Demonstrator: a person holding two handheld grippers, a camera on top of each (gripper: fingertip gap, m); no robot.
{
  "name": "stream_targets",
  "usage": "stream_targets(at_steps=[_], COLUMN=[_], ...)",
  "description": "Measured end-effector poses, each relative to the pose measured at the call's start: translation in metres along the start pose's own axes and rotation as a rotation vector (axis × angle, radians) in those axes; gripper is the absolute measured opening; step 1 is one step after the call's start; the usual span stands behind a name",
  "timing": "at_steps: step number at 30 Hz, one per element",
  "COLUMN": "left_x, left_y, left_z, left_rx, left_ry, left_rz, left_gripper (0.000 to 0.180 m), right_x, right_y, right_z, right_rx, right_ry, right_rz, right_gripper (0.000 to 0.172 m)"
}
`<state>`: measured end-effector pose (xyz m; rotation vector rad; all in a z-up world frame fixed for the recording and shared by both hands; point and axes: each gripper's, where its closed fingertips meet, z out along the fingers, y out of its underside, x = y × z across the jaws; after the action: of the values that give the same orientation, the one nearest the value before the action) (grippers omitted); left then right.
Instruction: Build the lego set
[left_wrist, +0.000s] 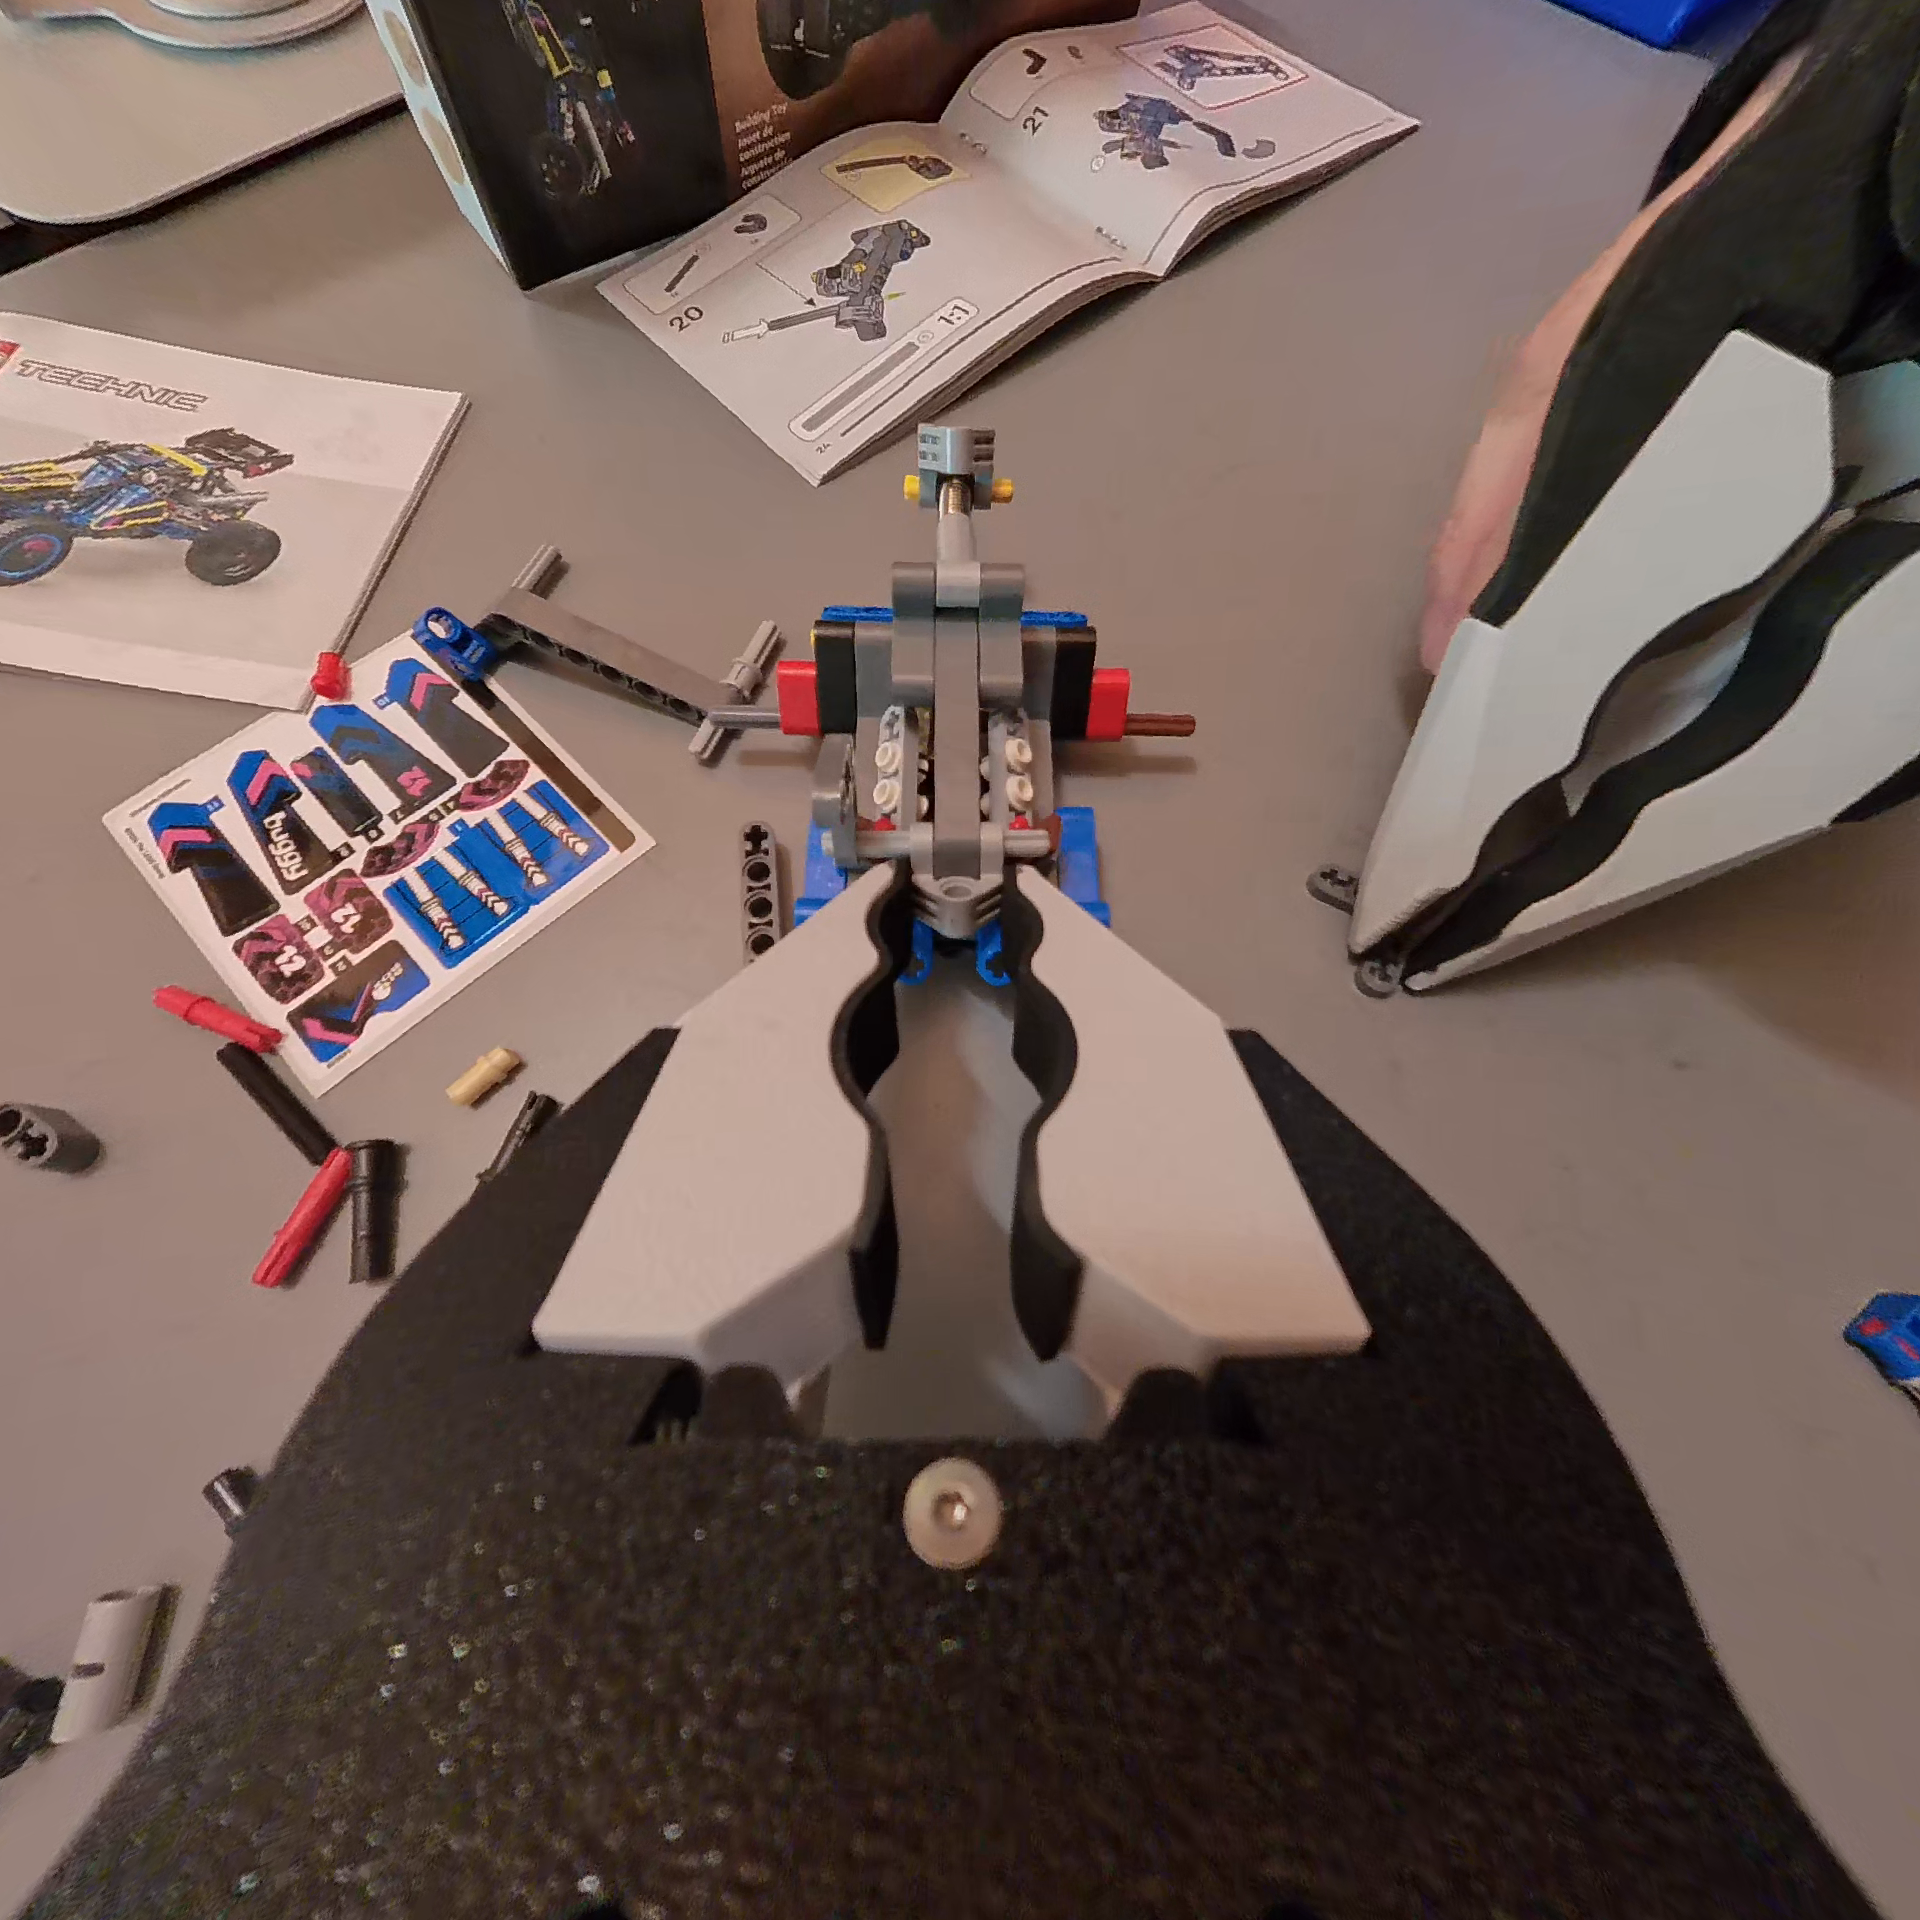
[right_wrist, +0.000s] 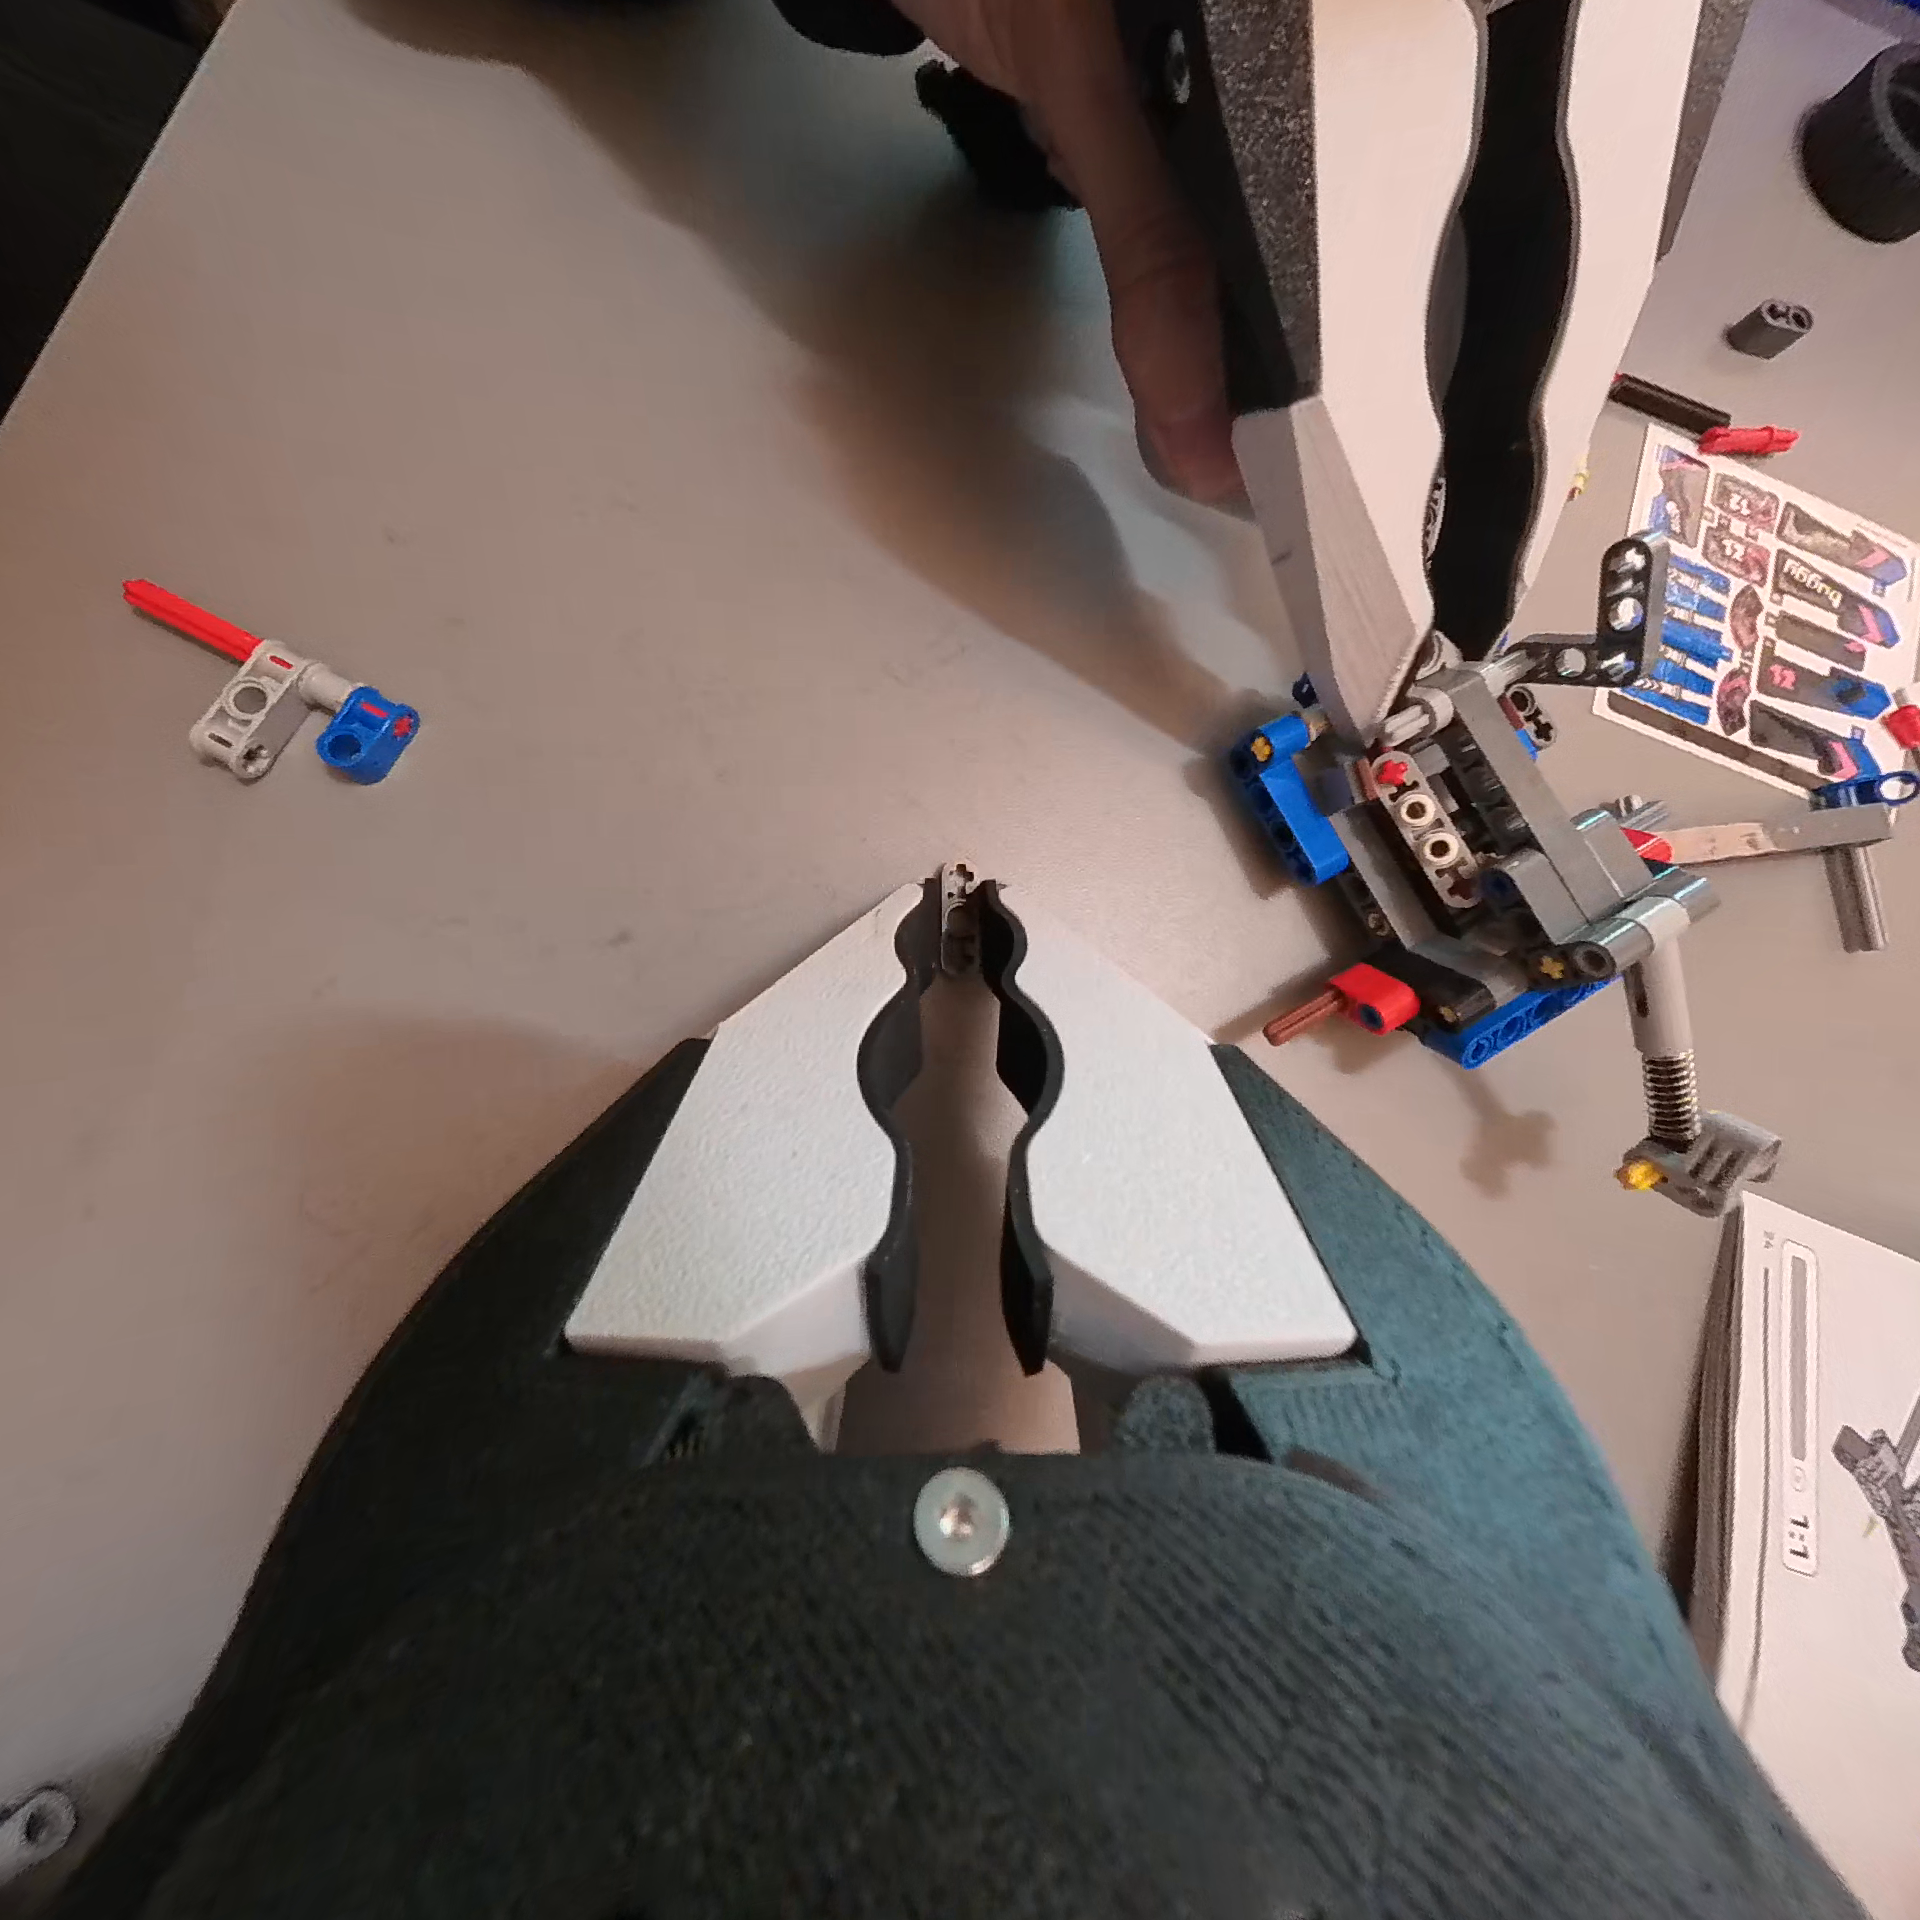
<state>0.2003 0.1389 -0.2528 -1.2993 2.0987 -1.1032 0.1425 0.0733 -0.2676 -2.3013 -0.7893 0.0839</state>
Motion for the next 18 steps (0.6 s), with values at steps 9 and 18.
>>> stream_targets(at_steps=[9, 18], left_x=[0.001, 0.006], left_y=[0.001, 0.002], left_z=[-0.001, -0.002], left_rx=[-0.002, -0.004], left_ry=[0.037, 0.062], left_rz=[-0.047, -0.040], left_gripper=[0.013, 0.013], right_x=[0.054, 0.073], right_y=[-0.027, -0.030], right_z=[-0.006, -0.008], right_rx=[-0.046, -0.084], right_ry=[0.588, 0.772], right_rz=[-0.405, -0.519], right_gripper=[0.004, 0.004])
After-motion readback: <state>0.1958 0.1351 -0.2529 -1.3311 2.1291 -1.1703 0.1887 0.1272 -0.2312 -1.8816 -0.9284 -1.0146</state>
